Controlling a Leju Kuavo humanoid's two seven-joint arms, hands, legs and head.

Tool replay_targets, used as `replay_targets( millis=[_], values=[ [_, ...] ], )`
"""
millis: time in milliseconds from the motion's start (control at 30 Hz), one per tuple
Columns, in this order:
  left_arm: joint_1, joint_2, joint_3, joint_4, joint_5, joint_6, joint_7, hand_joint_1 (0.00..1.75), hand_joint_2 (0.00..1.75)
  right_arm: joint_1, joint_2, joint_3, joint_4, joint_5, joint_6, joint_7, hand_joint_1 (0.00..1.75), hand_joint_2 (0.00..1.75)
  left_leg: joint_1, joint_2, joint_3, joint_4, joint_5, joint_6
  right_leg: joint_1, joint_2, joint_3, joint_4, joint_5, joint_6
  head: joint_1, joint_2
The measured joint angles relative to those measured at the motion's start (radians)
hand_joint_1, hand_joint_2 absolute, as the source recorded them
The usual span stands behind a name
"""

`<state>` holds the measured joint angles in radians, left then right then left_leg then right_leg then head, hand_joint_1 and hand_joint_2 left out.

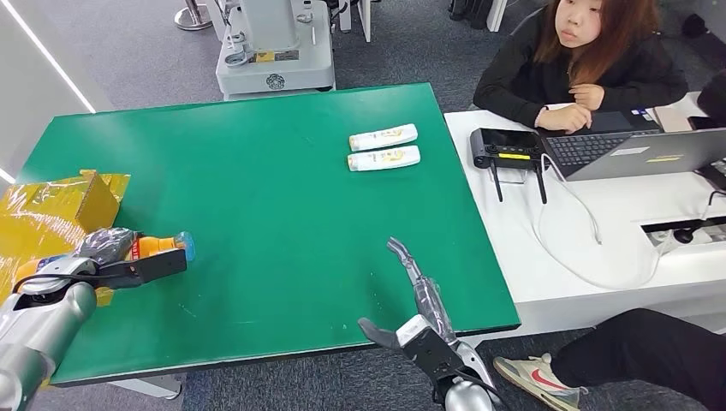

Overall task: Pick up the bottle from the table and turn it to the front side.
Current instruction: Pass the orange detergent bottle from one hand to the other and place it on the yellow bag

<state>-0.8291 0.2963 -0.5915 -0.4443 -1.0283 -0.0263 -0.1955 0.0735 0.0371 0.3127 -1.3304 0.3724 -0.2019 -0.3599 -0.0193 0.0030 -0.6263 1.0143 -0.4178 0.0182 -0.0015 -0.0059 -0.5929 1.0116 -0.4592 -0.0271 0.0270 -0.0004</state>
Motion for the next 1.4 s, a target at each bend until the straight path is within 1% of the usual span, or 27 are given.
replay_targets(
  millis=[133, 167, 267, 300, 633, 867, 1000, 1067, 1133, 1233, 1367, 1400],
  values=[
    [0.0, 0.001, 0.0, 0.011, 0.0, 0.015, 0.046, 1.5, 1.75, 0.0, 0.005, 0.0, 0.002, 0.01, 0.001, -0.001, 0.0, 1.75, 0.0, 0.0, 0.0, 0.0, 0.0, 0.0, 0.0, 0.0, 0.0, 0.0, 0.0, 0.0, 0.0, 0.0],
    [0.001, 0.001, 0.0, 0.013, -0.003, 0.02, 0.054, 1.27, 1.75, 0.0, 0.006, 0.0, 0.002, 0.012, 0.001, -0.001, 0.0, 1.75, 0.0, 0.0, 0.0, 0.0, 0.0, 0.0, 0.0, 0.0, 0.0, 0.0, 0.0, 0.0, 0.0, 0.0],
    [0.0, 0.001, 0.0, 0.017, -0.015, 0.027, 0.073, 0.17, 1.75, 0.005, 0.006, -0.002, 0.002, 0.014, 0.0, -0.001, 0.0, 1.75, 0.0, 0.0, 0.0, 0.0, 0.0, 0.0, 0.0, 0.0, 0.0, 0.0, 0.0, 0.0, 0.0, 0.0],
    [0.0, 0.001, 0.0, 0.018, -0.018, 0.027, 0.077, 0.0, 1.75, 0.007, 0.006, -0.002, 0.002, 0.014, 0.0, -0.001, 0.0, 1.75, 0.0, 0.0, 0.0, 0.0, 0.0, 0.0, 0.0, 0.0, 0.0, 0.0, 0.0, 0.0, 0.0, 0.0],
    [-0.013, 0.0, 0.0, 0.027, -0.026, 0.052, 0.084, 0.0, 1.75, 0.026, 0.006, -0.002, 0.0, 0.013, -0.006, -0.001, 0.0, 1.75, 0.0, 0.0, 0.0, 0.0, 0.0, 0.0, 0.0, 0.0, 0.0, 0.0, 0.0, 0.0, 0.0, 0.0],
    [-0.011, 0.012, 0.0, 0.028, -0.03, 0.115, 0.072, 0.0, 1.75, 0.027, 0.006, -0.002, 0.0, 0.005, -0.01, -0.002, 0.0, 1.75, 0.001, -0.001, 0.0, 0.0, 0.0, 0.0, 0.001, 0.0, 0.0, 0.0, 0.0, 0.0, 0.0, 0.0],
    [0.0, 0.02, 0.003, 0.028, -0.024, 0.155, 0.065, 0.0, 1.75, 0.026, 0.006, 0.002, 0.009, -0.02, -0.02, -0.017, 0.0, 1.75, 0.001, 0.0, 0.0, 0.0, 0.0, 0.0, 0.001, 0.0, 0.0, 0.0, 0.0, 0.0, 0.0, 0.0],
    [0.006, 0.022, 0.007, 0.028, -0.014, 0.159, 0.057, 0.0, 0.87, 0.025, 0.006, 0.004, 0.016, -0.03, -0.025, -0.023, 0.0, 1.75, 0.001, 0.0, 0.0, 0.0, 0.0, 0.0, 0.001, 0.0, 0.0, 0.0, 0.0, 0.0, 0.0, 0.0],
    [0.012, 0.022, 0.018, 0.028, 0.016, 0.141, 0.036, 0.0, 0.0, 0.022, 0.006, 0.01, 0.023, -0.04, -0.031, -0.026, 0.0, 1.75, 0.001, -0.001, 0.0, 0.0, 0.0, 0.0, 0.001, 0.0, 0.0, 0.0, 0.0, 0.0, 0.0, 0.0],
    [0.02, 0.022, 0.049, 0.028, 0.081, 0.086, -0.006, 0.0, 0.0, 0.015, 0.006, 0.021, 0.033, -0.046, -0.039, -0.028, 0.0, 1.75, 0.001, -0.001, 0.0, 0.0, 0.0, 0.0, 0.001, 0.0, 0.0, 0.0, 0.0, 0.0, 0.0, 0.0],
    [0.025, 0.022, 0.082, 0.028, 0.127, 0.044, -0.035, 0.0, 0.0, 0.009, 0.006, 0.027, 0.043, -0.049, -0.04, -0.028, 0.0, 1.75, 0.001, -0.001, 0.0, 0.0, 0.0, 0.0, 0.001, 0.0, 0.0, 0.0, 0.0, 0.0, 0.0, 0.0],
    [0.025, 0.022, 0.093, 0.028, 0.161, 0.017, -0.053, 0.0, 0.0, 0.007, 0.005, 0.028, 0.045, -0.053, -0.041, -0.028, 0.0, 1.75, 0.001, -0.001, 0.0, 0.0, 0.0, 0.0, 0.001, 0.0, 0.0, 0.0, 0.0, 0.0, 0.0, 0.0]
  ],
)
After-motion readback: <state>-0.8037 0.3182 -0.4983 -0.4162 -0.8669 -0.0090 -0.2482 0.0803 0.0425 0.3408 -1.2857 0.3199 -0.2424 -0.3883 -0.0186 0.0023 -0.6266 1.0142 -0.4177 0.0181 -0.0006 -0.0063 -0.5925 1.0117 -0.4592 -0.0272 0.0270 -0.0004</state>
